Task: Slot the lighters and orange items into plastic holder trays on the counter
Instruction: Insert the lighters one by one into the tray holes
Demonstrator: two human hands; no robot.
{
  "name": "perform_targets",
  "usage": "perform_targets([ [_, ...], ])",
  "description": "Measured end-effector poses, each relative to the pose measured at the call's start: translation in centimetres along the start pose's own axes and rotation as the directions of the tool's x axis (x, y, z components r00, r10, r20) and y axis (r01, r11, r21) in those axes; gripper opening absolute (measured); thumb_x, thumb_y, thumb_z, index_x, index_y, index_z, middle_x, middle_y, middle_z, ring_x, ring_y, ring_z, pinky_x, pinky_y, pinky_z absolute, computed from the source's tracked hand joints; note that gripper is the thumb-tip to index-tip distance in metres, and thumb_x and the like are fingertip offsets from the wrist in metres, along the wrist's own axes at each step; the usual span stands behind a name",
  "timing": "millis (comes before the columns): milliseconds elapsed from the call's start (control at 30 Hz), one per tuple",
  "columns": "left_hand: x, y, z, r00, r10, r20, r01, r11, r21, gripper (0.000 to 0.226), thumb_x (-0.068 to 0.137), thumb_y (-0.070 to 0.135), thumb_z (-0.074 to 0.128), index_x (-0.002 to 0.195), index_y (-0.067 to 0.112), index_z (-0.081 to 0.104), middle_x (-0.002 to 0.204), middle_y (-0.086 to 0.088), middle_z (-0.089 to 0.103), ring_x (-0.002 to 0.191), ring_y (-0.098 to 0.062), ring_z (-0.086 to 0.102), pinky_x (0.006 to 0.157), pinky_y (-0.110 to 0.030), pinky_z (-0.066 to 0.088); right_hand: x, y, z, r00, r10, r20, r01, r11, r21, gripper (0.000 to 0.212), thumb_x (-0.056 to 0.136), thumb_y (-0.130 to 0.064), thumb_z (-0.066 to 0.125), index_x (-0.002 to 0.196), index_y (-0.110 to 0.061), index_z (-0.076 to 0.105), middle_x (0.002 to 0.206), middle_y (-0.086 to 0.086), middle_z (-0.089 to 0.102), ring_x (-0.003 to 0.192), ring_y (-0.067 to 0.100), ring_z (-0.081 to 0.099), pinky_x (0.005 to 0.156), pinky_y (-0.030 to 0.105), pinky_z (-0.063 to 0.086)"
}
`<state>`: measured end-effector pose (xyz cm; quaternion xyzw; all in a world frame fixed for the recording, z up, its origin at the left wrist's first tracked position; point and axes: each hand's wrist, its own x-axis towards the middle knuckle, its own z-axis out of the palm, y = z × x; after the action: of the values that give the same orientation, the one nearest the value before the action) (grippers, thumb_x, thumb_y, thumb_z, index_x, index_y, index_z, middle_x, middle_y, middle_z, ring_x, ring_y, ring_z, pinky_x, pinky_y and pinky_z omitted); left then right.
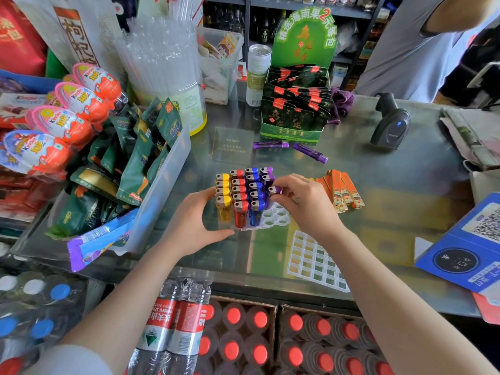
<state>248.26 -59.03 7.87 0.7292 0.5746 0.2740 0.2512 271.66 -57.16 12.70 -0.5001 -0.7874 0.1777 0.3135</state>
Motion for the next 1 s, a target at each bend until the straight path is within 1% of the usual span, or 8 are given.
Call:
perform_targets([
  [133, 0.0, 0.1, 0.0, 1.0, 0.0, 0.008, 0.0, 1.0, -0.003, 0.075, 0.058, 0.048, 0.077, 0.123, 0.031, 0.045, 0.121, 0.011, 0.051, 0.108, -0.002, 0.038, 0.092, -0.03, 0.035, 0.3, -0.2, 0.4, 1.0, -0.024, -0.004, 0.024, 1.0, -0.019, 0.014, 0.08, -0.012, 0.068, 0.091, -0.005, 0.063, 0.082, 0.0, 0.059, 0.06, 0.012, 0.051, 0.059, 0.028, 0.048],
  [200, 0.0, 0.1, -0.1, 1.0, 0.005, 0.006, -0.005, 1.0, -0.006, 0.074, 0.058, 0.049, 0.076, 0.123, 0.032, 0.045, 0.118, 0.016, 0.048, 0.107, 0.0, 0.037, 0.091, -0.029, 0.035, 0.4, 0.3, 0.2, 1.0, -0.005, 0.027, 0.005, 1.0, -0.002, 0.021, 0.08, -0.027, 0.067, 0.087, -0.008, 0.061, 0.079, -0.006, 0.056, 0.063, 0.009, 0.05, 0.059, 0.026, 0.047],
  [267, 0.0, 0.1, -0.1, 1.0, 0.009, 0.001, -0.009, 1.0, 0.002, 0.073, 0.058, 0.05, 0.074, 0.122, 0.035, 0.043, 0.113, 0.023, 0.042, 0.106, 0.003, 0.035, 0.089, -0.027, 0.033, 0.3, 0.9, -0.2, 0.997, 0.077, 0.019, -0.078, 0.986, 0.145, 0.031, 0.081, -0.042, 0.056, 0.085, -0.011, 0.058, 0.077, -0.008, 0.057, 0.067, 0.007, 0.052, 0.06, 0.021, 0.044],
  [367, 0.0, 0.1, -0.2, 1.0, 0.007, -0.005, -0.007, 1.0, 0.01, 0.074, 0.058, 0.05, 0.075, 0.123, 0.036, 0.041, 0.108, 0.033, 0.035, 0.104, 0.007, 0.032, 0.088, -0.023, 0.03, 1.2, 2.3, 0.2, 0.97, 0.232, -0.077, -0.206, 0.946, 0.252, 0.03, 0.089, -0.036, 0.039, 0.087, -0.013, 0.058, 0.081, -0.004, 0.06, 0.075, 0.011, 0.054, 0.067, 0.027, 0.044],
  [467, 0.1, 0.1, -0.2, 1.0, -0.005, 0.004, 0.005, 1.0, -0.002, 0.075, 0.057, 0.051, 0.074, 0.123, 0.036, 0.041, 0.106, 0.04, 0.03, 0.104, 0.01, 0.03, 0.087, -0.019, 0.028, 3.5, 3.6, 1.3, 0.973, 0.218, -0.082, -0.218, 0.976, 0.003, 0.019, 0.094, -0.018, 0.043, 0.095, -0.011, 0.06, 0.096, 0.003, 0.062, 0.09, 0.018, 0.055, 0.078, 0.035, 0.048],
  [633, 0.3, 0.2, -0.3, 1.0, -0.013, 0.018, 0.013, 1.0, -0.013, 0.075, 0.057, 0.05, 0.075, 0.123, 0.034, 0.044, 0.107, 0.039, 0.033, 0.107, 0.008, 0.031, 0.088, -0.018, 0.028, 8.1, 5.4, 2.5, 0.963, 0.206, 0.173, -0.108, 0.885, -0.453, 0.034, 0.094, -0.009, 0.04, 0.128, -0.011, 0.044, 0.131, 0.01, 0.048, 0.116, 0.03, 0.042, 0.092, 0.044, 0.045],
  [767, 0.4, 0.1, -0.3, 1.0, -0.001, 0.007, 0.001, 1.0, -0.019, 0.072, 0.057, 0.048, 0.075, 0.12, 0.031, 0.047, 0.107, 0.037, 0.035, 0.107, 0.006, 0.033, 0.088, -0.015, 0.026, 9.9, 6.3, 3.2, 0.946, 0.255, 0.198, -0.103, 0.82, -0.563, 0.055, 0.091, -0.001, 0.043, 0.141, -0.013, 0.024, 0.147, 0.008, 0.031, 0.125, 0.034, 0.035, 0.094, 0.047, 0.043],
  [1000, 0.5, -0.1, -0.1, 0.999, -0.019, 0.03, 0.019, 1.0, -0.021, 0.072, 0.057, 0.048, 0.075, 0.122, 0.031, 0.047, 0.116, 0.021, 0.047, 0.116, -0.003, 0.037, 0.094, -0.023, 0.028, 10.2, 6.7, 3.3, 0.974, 0.195, 0.119, -0.076, 0.767, -0.637, 0.027, 0.086, 0.0, 0.049, 0.11, -0.007, 0.056, 0.115, 0.015, 0.054, 0.105, 0.033, 0.046, 0.079, 0.04, 0.042],
])
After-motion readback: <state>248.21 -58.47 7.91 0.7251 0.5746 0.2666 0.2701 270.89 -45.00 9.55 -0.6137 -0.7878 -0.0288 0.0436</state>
